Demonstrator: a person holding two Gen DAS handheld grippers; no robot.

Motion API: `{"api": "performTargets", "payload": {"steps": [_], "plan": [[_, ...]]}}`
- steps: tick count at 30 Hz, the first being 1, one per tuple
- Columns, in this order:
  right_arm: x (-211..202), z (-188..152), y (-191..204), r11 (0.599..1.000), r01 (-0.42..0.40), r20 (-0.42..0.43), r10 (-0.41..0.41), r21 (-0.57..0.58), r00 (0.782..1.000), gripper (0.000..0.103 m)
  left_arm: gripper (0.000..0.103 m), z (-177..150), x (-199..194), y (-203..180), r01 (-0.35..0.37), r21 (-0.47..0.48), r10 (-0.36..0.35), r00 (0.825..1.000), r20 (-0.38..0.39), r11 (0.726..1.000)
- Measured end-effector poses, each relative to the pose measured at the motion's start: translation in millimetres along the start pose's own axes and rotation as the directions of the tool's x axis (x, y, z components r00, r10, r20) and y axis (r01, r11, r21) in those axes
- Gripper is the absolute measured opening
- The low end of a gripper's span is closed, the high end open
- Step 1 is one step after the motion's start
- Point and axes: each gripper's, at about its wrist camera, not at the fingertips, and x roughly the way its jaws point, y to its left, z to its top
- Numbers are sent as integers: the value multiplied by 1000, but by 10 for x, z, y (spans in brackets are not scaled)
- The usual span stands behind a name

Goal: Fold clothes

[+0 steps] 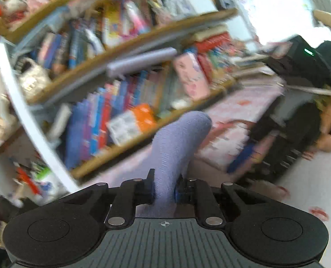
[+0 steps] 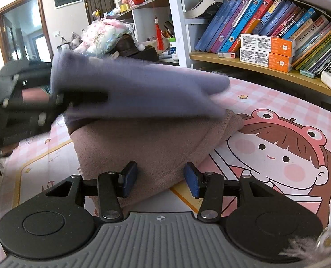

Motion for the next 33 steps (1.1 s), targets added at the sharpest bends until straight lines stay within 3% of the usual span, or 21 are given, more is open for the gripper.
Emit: {"api": "performTargets", "payload": {"steps": [5,7,10,13,16,19,20,22,25,27,32,33], "plan": [[-5,-4,-1,1000,-3,-2,3,3,1000,45,36,-130,85,-346,9,154,0,998,-58,988],[-8,-6,5,1000,-3,-2,3,3,1000,45,47,-103,34,-334,46,140,-40,998,-46,989],[-10,-6,6,1000,-3,-2,3,3,1000,45,53,-75,-122,-292,111,119,-111,994,-11,987],[-12,-7,1,1000,-4,-3,4,4,1000,46,53,-51,-305,-229,181,98,-184,982,28,979],[-7,-8,-4,1000,-4,-5,4,5,1000,46,53,46,-462,-3,241,3,-240,965,103,970],[-6,-11,-3,1000,-6,-7,6,7,1000,47,50,136,-512,215,219,-103,-201,966,162,970],[-5,-12,-2,1000,-6,-7,6,7,1000,47,44,143,-482,267,194,-134,-172,972,161,972],[-5,-8,0,1000,-5,-7,5,6,1000,47,35,119,-361,332,143,-188,-120,985,128,972],[-2,-10,5,1000,-4,-9,4,3,1000,48,32,-27,-96,139,182,-162,-187,982,-15,970],[2,-12,20,1000,-3,-14,3,-6,1000,49,31,-139,12,-19,177,-121,-187,979,-77,977],[-89,-3,53,1000,19,-27,-20,-24,999,49,31,-200,38,10,181,-183,-195,979,-65,966],[-137,-3,51,1000,26,-23,-26,-11,999,54,31,-208,34,8,179,-181,-193,979,-62,967]]}}
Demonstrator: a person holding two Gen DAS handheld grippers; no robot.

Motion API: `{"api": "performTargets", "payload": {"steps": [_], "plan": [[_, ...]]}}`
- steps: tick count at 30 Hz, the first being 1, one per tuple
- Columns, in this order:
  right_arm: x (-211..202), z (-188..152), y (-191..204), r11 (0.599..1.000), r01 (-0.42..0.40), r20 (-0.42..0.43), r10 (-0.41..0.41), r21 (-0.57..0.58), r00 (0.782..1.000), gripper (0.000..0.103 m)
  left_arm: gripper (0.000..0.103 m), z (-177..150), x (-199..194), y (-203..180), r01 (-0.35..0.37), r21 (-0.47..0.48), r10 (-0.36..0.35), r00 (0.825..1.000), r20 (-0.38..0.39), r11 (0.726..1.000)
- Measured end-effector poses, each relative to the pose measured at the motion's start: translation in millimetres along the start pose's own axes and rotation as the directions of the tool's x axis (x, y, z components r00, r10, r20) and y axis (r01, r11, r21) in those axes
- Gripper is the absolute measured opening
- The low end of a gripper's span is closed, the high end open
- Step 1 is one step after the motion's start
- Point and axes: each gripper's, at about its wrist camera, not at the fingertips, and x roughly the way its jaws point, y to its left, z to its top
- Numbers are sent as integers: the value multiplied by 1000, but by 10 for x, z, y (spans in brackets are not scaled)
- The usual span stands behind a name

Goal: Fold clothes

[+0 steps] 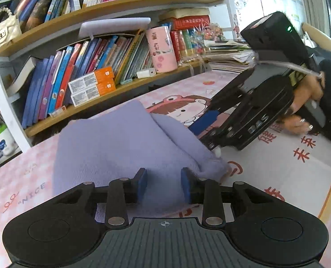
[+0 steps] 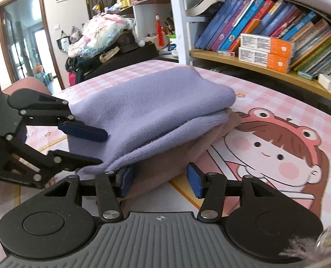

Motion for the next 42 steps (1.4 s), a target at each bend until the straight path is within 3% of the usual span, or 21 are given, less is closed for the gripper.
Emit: {"api": "performTargets", "payload": {"steps": [3,4,6,9,10,11,12,15,18,20,23,29,31,34,39,42], "plan": [[-200,-67,40,998,19,50,-22,60,999,68,32,-24,-11,-4,-4,2,4,1000,12,1000],[-272,-96,66,997,21,77,-27,75,997,76,33,-31,-16,-2,-4,1,4,1000,16,1000],[-415,-152,119,993,24,134,-40,116,990,83,34,-19,-29,14,-3,2,3,1000,21,1000],[-601,-221,150,971,-2,217,-52,239,975,88,48,21,-248,150,29,-12,-28,995,96,999],[-626,-239,128,953,-30,230,-42,301,972,89,63,36,-347,219,49,-24,-45,990,131,999],[-615,-246,96,925,-59,226,-29,375,974,89,75,54,-449,332,61,-52,-52,985,167,997],[-588,-247,73,895,-64,213,-35,442,976,89,78,54,-498,468,55,-94,-37,983,182,994],[-455,-208,1,795,-45,170,-73,605,983,89,79,28,-566,877,14,-232,31,981,190,973],[-332,-156,-26,733,-58,155,-66,678,986,88,78,-105,-488,1192,-74,-349,127,983,129,934],[-261,-106,2,727,-8,111,-94,686,989,87,78,-206,-390,1237,-100,-350,134,988,75,931],[-170,-40,28,721,49,60,-124,691,990,87,78,-318,-265,1159,-82,-288,88,996,5,954],[30,84,50,708,135,-32,-157,694,987,80,80,-447,-168,1307,47,-327,-52,999,-5,944],[108,126,66,708,154,-56,-159,689,986,76,79,-459,-164,1428,110,-375,-114,993,12,921],[182,181,80,704,172,-75,-167,689,983,71,80,-461,-172,1727,206,-522,-177,979,106,828],[249,206,77,683,171,-66,-177,710,982,63,80,-519,133,1879,220,-629,-205,974,98,746],[283,207,92,679,170,-53,-190,714,980,57,79,-578,253,1899,270,-672,-260,958,118,689]]}}
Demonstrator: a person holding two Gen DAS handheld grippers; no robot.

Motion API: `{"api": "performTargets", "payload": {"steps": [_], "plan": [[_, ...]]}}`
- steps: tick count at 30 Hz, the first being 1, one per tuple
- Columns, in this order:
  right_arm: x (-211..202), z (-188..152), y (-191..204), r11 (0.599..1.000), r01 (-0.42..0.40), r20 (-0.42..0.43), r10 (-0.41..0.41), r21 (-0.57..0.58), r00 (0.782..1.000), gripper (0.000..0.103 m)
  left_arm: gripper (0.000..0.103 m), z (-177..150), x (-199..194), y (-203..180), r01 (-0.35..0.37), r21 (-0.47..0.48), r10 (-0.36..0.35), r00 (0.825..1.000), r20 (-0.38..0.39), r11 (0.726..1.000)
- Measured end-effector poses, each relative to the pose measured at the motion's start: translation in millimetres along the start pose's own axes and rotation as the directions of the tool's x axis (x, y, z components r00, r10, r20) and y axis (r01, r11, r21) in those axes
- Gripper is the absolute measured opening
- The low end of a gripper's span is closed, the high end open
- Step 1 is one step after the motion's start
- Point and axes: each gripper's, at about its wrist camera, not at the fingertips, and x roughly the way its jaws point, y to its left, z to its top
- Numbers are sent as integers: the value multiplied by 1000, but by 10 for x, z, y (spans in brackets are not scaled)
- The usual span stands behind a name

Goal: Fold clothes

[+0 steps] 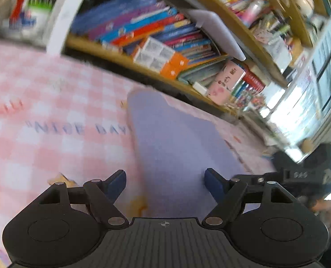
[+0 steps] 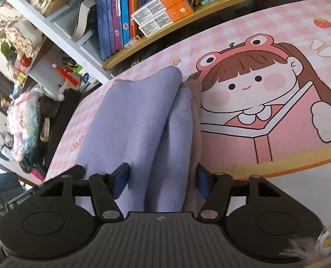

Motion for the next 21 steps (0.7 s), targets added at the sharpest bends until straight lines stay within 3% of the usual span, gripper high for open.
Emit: {"api": "performTargets", "payload": {"steps": [2,4,5,7,9,13,17,19,21], "plan": [[4,-14,37,1000,7,17,-7,-30,1000,53,75,-12,60,54,40,-44,-41,999,-12,998],[-19,-58,113,996,19,54,-14,-90,998,40,64,-43,70,13,54,-32,-54,998,-17,998],[-43,-105,221,985,56,86,-42,-166,995,37,61,-60,53,-26,49,-16,-49,999,-12,999],[-91,-205,432,947,115,138,-77,-299,987,24,57,-86,-7,-143,38,33,-38,999,0,999],[-162,-309,618,902,150,172,-87,-405,981,23,57,-122,-76,-277,30,86,-31,999,10,996],[-316,-441,650,887,137,142,-82,-440,987,23,57,-236,-214,-427,40,107,-39,999,-14,993],[-452,-433,386,952,58,74,-37,-301,997,27,60,-324,-274,-359,51,50,-48,997,-54,997],[-476,-413,278,970,60,59,-47,-237,997,45,62,-324,-273,-312,53,26,-52,997,-56,998],[-493,-415,222,980,60,50,-52,-190,997,55,66,-304,-273,-263,57,3,-57,997,-52,998]]}}
